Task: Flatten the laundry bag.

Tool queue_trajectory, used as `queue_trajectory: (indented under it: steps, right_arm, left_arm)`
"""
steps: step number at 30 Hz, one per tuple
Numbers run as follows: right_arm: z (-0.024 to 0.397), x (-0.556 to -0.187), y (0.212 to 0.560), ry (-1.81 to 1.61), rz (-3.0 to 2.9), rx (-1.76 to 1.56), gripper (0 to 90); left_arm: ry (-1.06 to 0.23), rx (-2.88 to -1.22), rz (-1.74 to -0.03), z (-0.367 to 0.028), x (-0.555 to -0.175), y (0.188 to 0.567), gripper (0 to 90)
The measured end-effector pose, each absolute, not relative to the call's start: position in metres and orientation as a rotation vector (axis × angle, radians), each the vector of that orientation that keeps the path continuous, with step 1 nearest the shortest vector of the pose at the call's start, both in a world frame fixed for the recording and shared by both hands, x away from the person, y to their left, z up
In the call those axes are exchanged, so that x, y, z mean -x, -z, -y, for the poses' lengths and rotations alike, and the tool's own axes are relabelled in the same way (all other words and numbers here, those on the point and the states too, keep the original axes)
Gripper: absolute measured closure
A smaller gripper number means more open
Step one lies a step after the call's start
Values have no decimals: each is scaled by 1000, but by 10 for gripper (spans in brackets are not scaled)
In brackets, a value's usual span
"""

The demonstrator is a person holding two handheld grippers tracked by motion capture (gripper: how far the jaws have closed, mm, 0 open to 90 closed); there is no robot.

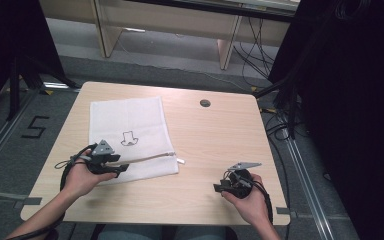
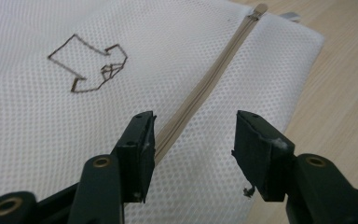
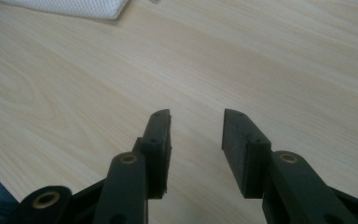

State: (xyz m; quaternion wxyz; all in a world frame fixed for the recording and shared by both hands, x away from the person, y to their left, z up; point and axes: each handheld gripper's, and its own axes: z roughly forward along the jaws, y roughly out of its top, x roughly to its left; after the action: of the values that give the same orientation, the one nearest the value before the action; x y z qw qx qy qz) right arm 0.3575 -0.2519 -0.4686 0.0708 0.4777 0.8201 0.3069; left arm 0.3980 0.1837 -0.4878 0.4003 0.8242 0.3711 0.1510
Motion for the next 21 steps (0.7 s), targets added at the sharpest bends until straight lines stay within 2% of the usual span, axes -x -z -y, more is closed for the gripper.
queue_trajectory:
  steps: [6, 13, 21]
  right_arm:
    - [254, -359, 472, -927, -2472, -1435, 625]
    - [257, -358, 464, -914, -2447, -1455, 628]
    - [254, -361, 468, -964, -2479, -1436, 628]
  left_arm:
    - [-367, -2076, -866, -162, -397, 485, 483]
    - [-366, -2102, -794, -140, -394, 479, 658]
    - [-294, -2204, -763, -120, -399, 485, 673]
